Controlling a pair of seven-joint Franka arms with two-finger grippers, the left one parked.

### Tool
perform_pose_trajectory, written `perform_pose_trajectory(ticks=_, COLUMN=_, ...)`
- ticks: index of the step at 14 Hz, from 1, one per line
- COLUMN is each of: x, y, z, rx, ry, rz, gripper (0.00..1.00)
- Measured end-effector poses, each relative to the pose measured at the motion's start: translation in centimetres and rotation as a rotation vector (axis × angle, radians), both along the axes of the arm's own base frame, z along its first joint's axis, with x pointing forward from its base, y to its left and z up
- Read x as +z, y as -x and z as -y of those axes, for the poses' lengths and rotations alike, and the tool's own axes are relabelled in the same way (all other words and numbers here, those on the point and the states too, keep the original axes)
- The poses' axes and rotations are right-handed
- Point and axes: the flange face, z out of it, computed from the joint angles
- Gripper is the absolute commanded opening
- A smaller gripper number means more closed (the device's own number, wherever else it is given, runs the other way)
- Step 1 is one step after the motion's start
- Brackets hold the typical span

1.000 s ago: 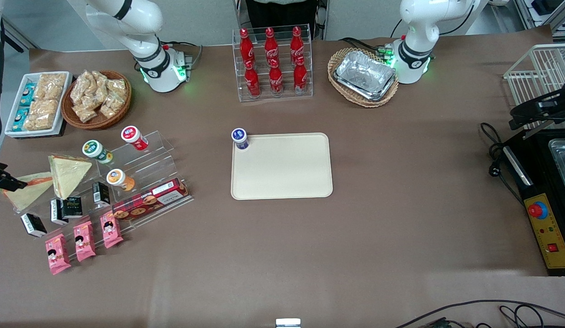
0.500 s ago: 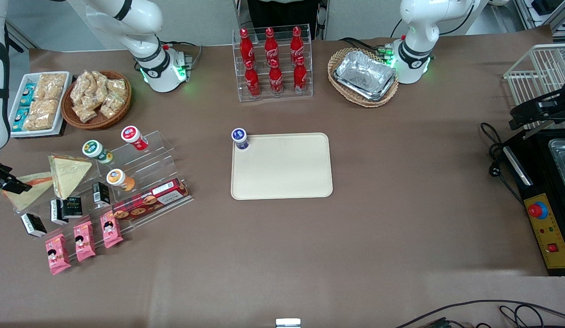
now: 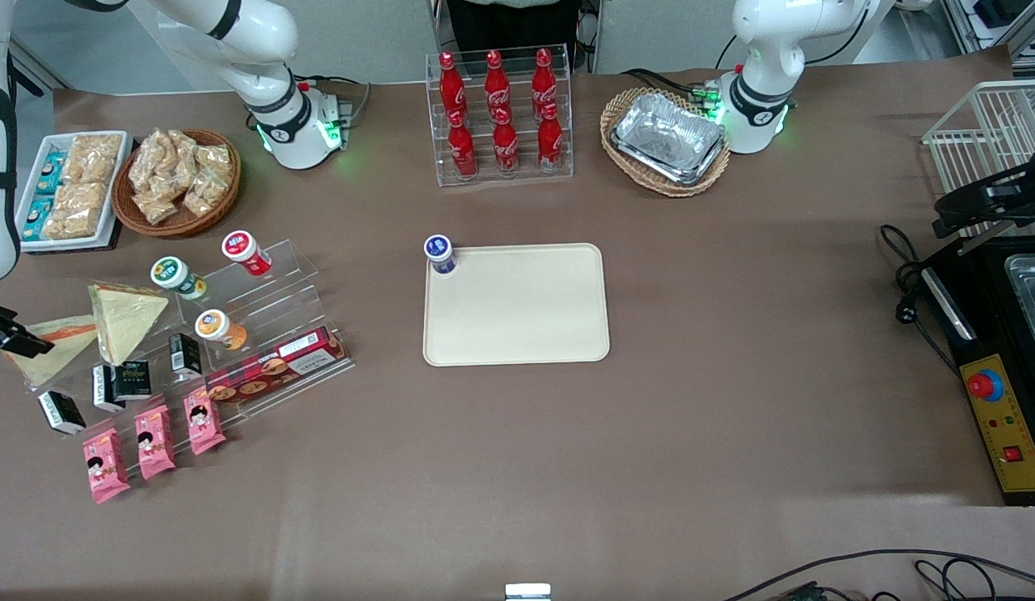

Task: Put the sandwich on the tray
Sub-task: 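Lower the right gripper and grasp the wrapped carrot sandwich, then lift the held sandwich off the rack and carry it toward the tray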

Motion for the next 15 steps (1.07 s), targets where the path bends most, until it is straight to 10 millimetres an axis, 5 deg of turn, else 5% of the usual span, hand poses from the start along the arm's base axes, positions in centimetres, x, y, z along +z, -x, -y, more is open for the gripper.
perform_pose_trajectory(ticks=4, x=-0.2, y=-0.4, z=0.0, rx=0.008, ry=0.014, rz=0.022, gripper=0.72)
perform_pose_trajectory(ticks=7, x=0.0, y=-0.7, z=-0.1, rx=0.015, ry=0.018, rz=0.03, gripper=0.26)
perform_pose_trajectory(ticks=9, x=0.2, y=-1.0, z=-0.3, rx=0.03, ry=0.02, rz=0.036, gripper=0.06)
perform_pose_trajectory(ticks=15, x=3.0, y=-2.4, z=-2.5, rx=0.093, ry=-0.003, rz=0.005, gripper=0.06)
